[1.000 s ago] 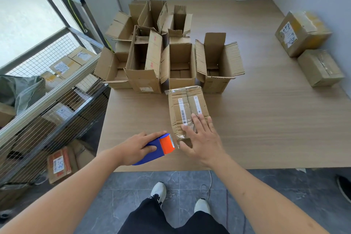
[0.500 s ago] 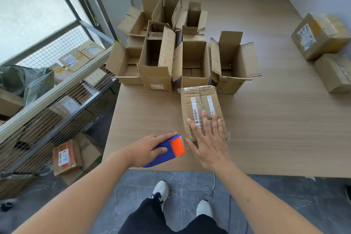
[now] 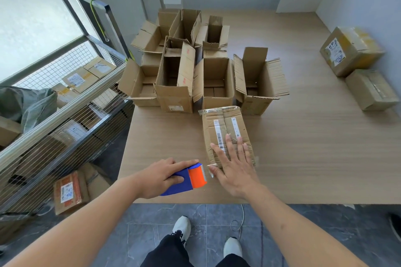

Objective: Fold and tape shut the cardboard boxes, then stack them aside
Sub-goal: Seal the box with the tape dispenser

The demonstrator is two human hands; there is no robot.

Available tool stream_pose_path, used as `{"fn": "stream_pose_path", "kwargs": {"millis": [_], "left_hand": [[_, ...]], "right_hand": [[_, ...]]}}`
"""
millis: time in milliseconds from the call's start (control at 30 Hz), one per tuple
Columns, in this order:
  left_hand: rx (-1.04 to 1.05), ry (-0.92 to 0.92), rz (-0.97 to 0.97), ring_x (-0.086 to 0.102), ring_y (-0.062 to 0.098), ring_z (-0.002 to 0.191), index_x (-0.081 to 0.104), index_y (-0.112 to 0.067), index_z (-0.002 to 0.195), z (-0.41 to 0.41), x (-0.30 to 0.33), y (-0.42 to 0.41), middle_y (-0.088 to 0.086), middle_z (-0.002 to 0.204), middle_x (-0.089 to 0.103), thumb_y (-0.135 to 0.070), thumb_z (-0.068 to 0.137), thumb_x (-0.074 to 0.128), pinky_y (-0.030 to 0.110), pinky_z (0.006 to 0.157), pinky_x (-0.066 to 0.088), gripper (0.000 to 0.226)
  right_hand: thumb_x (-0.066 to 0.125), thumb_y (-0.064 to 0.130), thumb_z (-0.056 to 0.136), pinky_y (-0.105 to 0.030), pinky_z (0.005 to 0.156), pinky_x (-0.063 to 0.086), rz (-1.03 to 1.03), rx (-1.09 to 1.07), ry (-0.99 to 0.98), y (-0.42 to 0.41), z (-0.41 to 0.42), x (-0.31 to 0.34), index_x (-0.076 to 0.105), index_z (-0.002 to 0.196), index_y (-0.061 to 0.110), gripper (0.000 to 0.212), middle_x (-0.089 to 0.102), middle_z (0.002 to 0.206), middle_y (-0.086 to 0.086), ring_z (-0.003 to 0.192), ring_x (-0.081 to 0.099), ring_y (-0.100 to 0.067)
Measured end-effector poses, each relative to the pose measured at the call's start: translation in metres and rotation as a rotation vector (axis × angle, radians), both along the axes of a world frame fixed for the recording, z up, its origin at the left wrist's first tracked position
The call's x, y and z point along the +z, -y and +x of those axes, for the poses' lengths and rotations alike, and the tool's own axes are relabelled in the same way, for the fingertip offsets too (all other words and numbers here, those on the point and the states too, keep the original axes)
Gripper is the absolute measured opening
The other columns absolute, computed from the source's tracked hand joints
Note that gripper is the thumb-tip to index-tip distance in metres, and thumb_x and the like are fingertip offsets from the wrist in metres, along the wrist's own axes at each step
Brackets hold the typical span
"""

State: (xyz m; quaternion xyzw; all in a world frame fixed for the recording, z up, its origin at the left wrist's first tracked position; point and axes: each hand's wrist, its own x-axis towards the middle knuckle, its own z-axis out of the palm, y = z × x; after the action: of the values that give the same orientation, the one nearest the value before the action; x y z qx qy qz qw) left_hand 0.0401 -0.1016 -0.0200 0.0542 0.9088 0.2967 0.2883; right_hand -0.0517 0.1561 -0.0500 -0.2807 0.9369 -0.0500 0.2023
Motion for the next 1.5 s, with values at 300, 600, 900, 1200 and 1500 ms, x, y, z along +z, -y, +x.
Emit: {"fn": "stream_pose_path", "kwargs": {"millis": [300,600,900,1200,1500], "left_hand": [[-0.024,-0.046,-0.112,0.049,0.019,0.101,0.001,-0.075,0.144,-0.004,0.005,-0.002,-0.003,0.113,0.050,-0.042,0.108,0.039,0.039,0.095,0.041,0.062],[0.159,0.146,-0.010,0.053,0.021,0.113,0.022,-0.061,0.150,-0.013,-0.006,-0.017,-0.002,0.132,0.056,-0.039,0.108,0.038,0.043,0.101,0.042,0.050],[0.212,0.220,-0.043,0.051,0.024,0.124,0.024,-0.055,0.152,-0.020,-0.009,-0.031,-0.006,0.144,0.053,-0.040,0.108,0.037,0.044,0.108,0.038,0.048],[0.090,0.241,-0.175,0.053,0.028,0.120,0.026,-0.045,0.155,-0.043,0.000,-0.033,0.002,0.141,0.055,-0.042,0.109,0.034,0.044,0.105,0.039,0.047],[0.002,0.164,-0.247,0.058,0.029,0.102,0.021,-0.055,0.152,-0.049,0.004,-0.028,0.007,0.118,0.061,-0.044,0.108,0.033,0.043,0.091,0.045,0.047]], "right_hand": [[0.013,0.072,0.099,-0.048,0.123,-0.021,0.001,-0.008,0.033,0.001,-0.003,0.002,-0.017,0.155,0.052,0.066,-0.041,0.161,0.001,0.142,-0.047,-0.028],[0.017,0.060,0.105,-0.046,0.121,-0.024,-0.030,-0.011,0.057,0.001,-0.003,0.003,-0.014,0.156,0.052,0.059,-0.038,0.163,0.001,0.142,-0.047,-0.026],[0.013,0.059,0.106,-0.047,0.121,-0.023,0.008,0.006,0.055,0.002,-0.002,0.003,-0.015,0.156,0.051,0.058,-0.037,0.163,-0.003,0.144,-0.044,-0.031],[0.011,0.064,0.103,-0.051,0.122,-0.021,0.090,0.032,0.019,0.006,-0.003,-0.001,-0.026,0.153,0.048,0.064,-0.040,0.161,-0.006,0.143,-0.045,-0.035],[0.012,0.064,0.103,-0.052,0.122,-0.020,0.082,0.017,0.020,0.006,-0.003,0.000,-0.020,0.155,0.048,0.063,-0.038,0.162,-0.006,0.142,-0.045,-0.035]]}}
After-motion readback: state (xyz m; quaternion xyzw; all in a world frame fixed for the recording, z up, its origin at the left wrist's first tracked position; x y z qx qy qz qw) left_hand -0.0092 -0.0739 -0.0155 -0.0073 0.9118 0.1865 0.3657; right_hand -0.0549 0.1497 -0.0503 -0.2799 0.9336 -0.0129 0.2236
